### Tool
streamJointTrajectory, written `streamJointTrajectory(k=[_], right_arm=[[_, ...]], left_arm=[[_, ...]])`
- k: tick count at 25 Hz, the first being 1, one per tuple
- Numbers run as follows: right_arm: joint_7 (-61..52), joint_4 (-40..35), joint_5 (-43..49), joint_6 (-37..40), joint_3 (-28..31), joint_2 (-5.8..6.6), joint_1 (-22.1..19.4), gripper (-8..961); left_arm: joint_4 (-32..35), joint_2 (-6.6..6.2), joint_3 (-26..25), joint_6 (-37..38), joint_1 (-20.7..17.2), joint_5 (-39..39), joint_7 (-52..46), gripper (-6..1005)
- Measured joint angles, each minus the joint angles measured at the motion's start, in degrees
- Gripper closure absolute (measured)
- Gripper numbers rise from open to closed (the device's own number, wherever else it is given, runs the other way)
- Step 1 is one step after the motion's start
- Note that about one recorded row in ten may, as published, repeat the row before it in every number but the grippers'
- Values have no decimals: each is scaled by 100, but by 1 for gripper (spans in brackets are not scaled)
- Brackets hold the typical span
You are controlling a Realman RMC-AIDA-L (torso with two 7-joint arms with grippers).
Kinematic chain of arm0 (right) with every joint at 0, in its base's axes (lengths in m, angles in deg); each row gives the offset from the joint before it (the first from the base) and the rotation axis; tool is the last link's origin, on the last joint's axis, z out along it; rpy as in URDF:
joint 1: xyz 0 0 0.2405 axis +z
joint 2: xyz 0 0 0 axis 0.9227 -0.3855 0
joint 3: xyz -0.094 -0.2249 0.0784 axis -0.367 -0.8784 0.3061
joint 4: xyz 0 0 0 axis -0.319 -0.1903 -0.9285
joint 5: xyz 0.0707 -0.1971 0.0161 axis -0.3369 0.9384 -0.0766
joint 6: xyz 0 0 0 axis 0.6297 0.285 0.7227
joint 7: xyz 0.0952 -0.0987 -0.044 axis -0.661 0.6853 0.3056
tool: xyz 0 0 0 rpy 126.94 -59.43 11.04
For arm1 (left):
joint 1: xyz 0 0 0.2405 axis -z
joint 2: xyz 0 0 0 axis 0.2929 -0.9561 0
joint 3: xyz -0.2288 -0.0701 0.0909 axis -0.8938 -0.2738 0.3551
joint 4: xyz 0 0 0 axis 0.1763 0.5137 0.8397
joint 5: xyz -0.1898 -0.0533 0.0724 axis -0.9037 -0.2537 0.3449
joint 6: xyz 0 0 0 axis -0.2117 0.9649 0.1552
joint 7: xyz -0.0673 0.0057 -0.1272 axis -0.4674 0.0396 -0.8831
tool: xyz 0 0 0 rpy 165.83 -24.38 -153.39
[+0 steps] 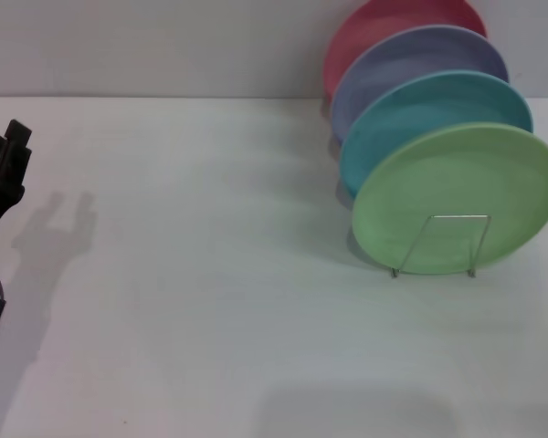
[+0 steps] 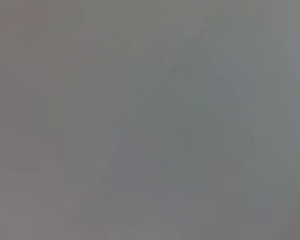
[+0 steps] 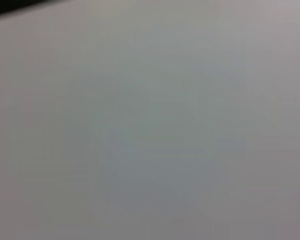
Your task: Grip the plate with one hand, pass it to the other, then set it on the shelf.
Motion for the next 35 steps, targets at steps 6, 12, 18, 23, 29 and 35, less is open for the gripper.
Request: streamJointTrajectory(k=[6, 12, 18, 23, 29, 35], right_arm=[[-253, -12, -649, -1631, 4, -38, 106, 538], [-4, 142, -1377, -2425, 10, -66, 254, 321], [976, 467, -1736, -2997, 34, -69, 614, 235], [1028, 465, -2094, -3296, 72, -60, 854, 240], [925, 431, -2321, -3139, 104, -42, 756, 241], [902, 361, -2330, -3141, 126, -42, 723, 241]], left_arm=[[-99, -1, -515, -31, 123, 0, 1851, 467], [-235, -3, -924, -108, 259, -3, 2238, 308], [-300, -55, -1082, -117, 317, -5, 2310, 175], [-310, -15, -1143, -180, 297, -45, 2384, 155], [-304, 22, -1115, -199, 290, -18, 2394, 155], [-256, 48, -1115, -417, 415, -14, 2363, 155]])
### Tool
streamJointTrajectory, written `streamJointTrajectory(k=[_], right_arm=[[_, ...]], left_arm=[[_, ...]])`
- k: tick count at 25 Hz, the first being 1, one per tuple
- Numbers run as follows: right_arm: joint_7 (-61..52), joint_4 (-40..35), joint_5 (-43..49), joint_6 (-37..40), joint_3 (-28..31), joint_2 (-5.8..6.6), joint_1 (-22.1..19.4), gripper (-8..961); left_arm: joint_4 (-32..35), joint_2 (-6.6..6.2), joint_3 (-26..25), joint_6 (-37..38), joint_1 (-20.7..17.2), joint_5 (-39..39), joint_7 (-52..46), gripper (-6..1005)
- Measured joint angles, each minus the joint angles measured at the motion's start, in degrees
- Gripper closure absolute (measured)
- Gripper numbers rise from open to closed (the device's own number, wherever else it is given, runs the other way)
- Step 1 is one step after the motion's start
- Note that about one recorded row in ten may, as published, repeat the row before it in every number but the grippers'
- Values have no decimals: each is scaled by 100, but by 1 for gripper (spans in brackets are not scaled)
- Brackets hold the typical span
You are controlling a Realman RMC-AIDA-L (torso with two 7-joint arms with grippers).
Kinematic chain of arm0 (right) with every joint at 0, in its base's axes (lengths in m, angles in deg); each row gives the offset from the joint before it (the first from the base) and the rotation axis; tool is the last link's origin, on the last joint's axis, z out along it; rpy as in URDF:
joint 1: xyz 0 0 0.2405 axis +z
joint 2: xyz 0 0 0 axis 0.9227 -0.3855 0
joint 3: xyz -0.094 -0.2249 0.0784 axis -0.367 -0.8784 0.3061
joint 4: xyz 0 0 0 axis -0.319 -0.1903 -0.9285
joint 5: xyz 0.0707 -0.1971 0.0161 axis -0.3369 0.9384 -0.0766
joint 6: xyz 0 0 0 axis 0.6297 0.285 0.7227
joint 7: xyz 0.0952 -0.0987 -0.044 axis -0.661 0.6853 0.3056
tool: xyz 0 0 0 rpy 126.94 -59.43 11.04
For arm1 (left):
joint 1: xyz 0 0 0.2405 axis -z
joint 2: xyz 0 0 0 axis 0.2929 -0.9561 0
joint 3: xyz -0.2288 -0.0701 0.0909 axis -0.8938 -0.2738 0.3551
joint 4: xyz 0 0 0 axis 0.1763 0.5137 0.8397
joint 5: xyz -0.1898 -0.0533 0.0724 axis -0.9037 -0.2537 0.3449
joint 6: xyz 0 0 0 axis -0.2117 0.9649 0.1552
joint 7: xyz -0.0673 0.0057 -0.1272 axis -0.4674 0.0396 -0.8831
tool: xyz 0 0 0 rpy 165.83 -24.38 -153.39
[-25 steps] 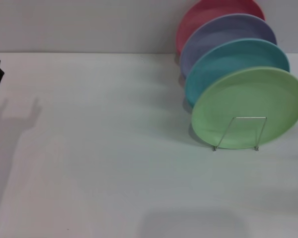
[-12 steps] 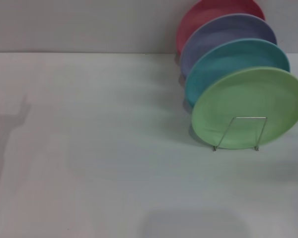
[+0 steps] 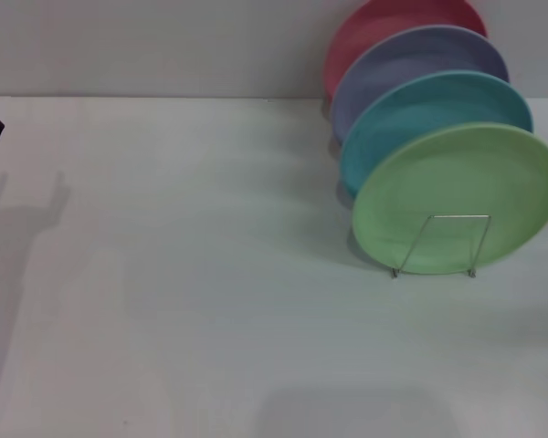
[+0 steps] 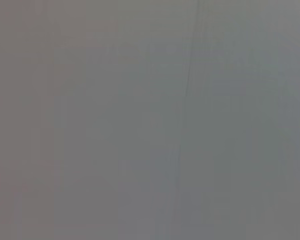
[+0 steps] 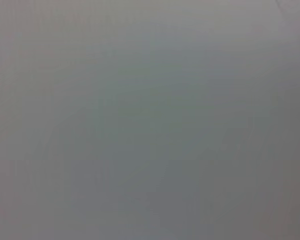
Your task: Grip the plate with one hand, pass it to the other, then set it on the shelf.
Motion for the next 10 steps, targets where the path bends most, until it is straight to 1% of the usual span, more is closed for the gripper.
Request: streamJointTrajectory(k=[10], right_arm=[[-14, 1, -7, 23, 24, 0, 24, 242]], left_arm=[[16, 13, 31, -35, 26, 1, -25, 155]])
